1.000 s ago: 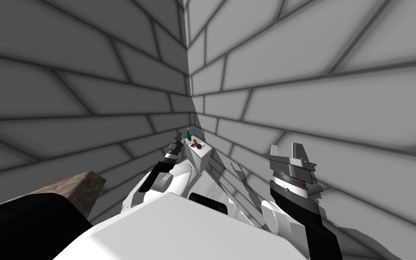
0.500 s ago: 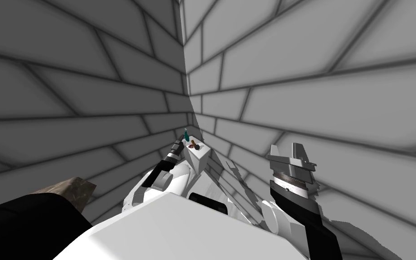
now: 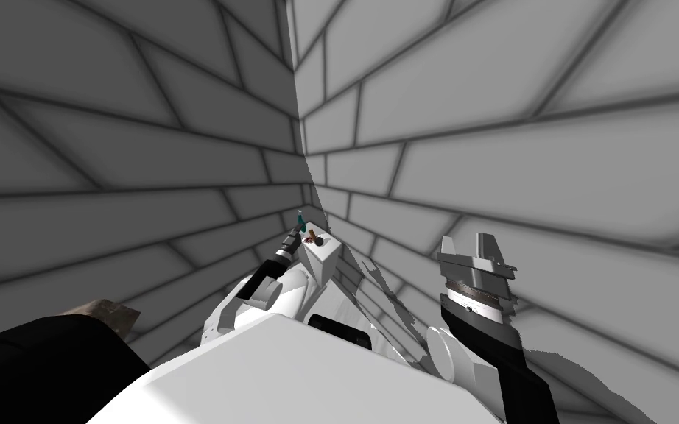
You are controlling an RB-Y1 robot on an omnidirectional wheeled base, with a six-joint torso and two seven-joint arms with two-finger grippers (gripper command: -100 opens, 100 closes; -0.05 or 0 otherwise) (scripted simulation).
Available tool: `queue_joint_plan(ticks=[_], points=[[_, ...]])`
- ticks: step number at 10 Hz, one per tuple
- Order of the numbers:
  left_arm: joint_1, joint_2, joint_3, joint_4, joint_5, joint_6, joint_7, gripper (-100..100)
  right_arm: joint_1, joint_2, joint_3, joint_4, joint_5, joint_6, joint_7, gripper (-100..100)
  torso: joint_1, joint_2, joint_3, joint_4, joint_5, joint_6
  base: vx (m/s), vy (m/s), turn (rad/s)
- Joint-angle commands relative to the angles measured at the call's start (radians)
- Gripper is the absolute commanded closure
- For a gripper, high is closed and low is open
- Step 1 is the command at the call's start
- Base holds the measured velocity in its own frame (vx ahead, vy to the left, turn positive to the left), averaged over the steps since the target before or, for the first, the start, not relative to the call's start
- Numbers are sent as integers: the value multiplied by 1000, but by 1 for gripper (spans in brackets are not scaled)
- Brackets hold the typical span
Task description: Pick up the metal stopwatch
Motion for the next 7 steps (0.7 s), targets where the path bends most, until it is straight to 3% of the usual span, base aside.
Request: queue_joint_plan(ticks=[1,7], points=[[-8,11,3,8,-1,50,1,-100,0,0,0,0,0,0,0,0,0,0,0,0,0,0,26,-10,-42],[-31,56,7,47,-5,204,0,-100,0,0,0,0,0,0,0,0,0,0,0,0,0,0,34,-12,-41]])
